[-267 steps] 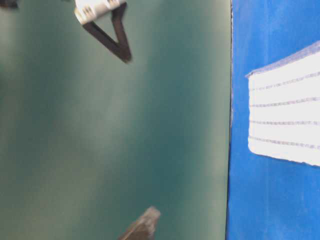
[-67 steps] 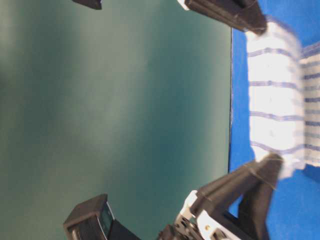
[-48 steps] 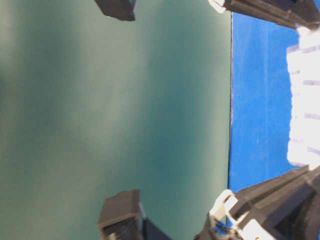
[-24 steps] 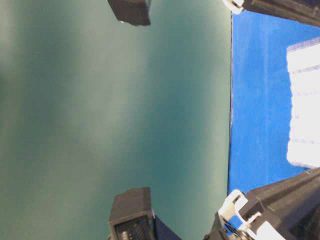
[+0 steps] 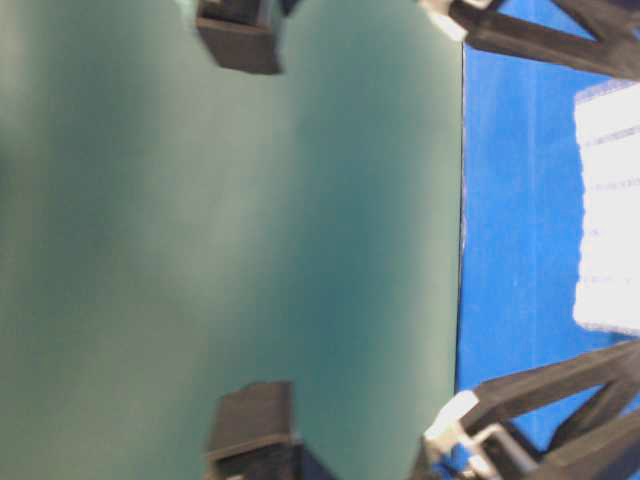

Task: Fold the blue towel.

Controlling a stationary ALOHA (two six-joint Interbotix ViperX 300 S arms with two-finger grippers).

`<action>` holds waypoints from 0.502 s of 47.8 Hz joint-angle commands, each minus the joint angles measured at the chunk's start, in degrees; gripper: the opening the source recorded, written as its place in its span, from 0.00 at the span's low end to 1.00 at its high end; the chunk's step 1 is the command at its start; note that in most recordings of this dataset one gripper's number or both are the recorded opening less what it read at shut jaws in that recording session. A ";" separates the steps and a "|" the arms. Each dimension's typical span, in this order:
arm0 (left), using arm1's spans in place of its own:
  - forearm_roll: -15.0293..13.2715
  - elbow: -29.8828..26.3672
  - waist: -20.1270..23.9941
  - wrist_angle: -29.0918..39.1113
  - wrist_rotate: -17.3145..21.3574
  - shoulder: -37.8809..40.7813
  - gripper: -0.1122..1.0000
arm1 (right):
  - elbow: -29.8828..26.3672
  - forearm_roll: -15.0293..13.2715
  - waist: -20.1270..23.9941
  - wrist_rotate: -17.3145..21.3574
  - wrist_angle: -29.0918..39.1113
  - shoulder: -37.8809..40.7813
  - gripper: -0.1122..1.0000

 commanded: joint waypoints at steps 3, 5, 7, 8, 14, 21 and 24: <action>0.00 0.09 0.44 3.78 0.35 -6.33 0.58 | -1.49 -0.09 0.26 -0.53 5.19 -6.50 0.61; 0.09 0.44 0.62 4.75 0.35 -8.09 0.58 | -1.58 -0.18 0.18 -0.62 7.03 -8.26 0.61; 0.09 0.97 0.97 5.80 0.44 -10.20 0.58 | -1.67 -0.44 0.18 -0.62 9.14 -10.55 0.61; 0.09 1.23 0.97 6.06 0.44 -11.16 0.58 | -1.67 -0.53 0.26 -0.62 9.93 -11.51 0.61; 0.18 3.08 1.23 6.50 0.53 -16.87 0.58 | -1.67 -1.67 0.18 -0.62 13.45 -17.58 0.61; 0.18 5.71 1.23 6.42 1.58 -24.26 0.58 | -0.79 -3.69 0.18 -0.62 16.17 -25.22 0.61; 0.26 7.21 1.23 6.50 2.29 -28.13 0.58 | 0.00 -4.48 0.18 -0.62 16.96 -28.12 0.61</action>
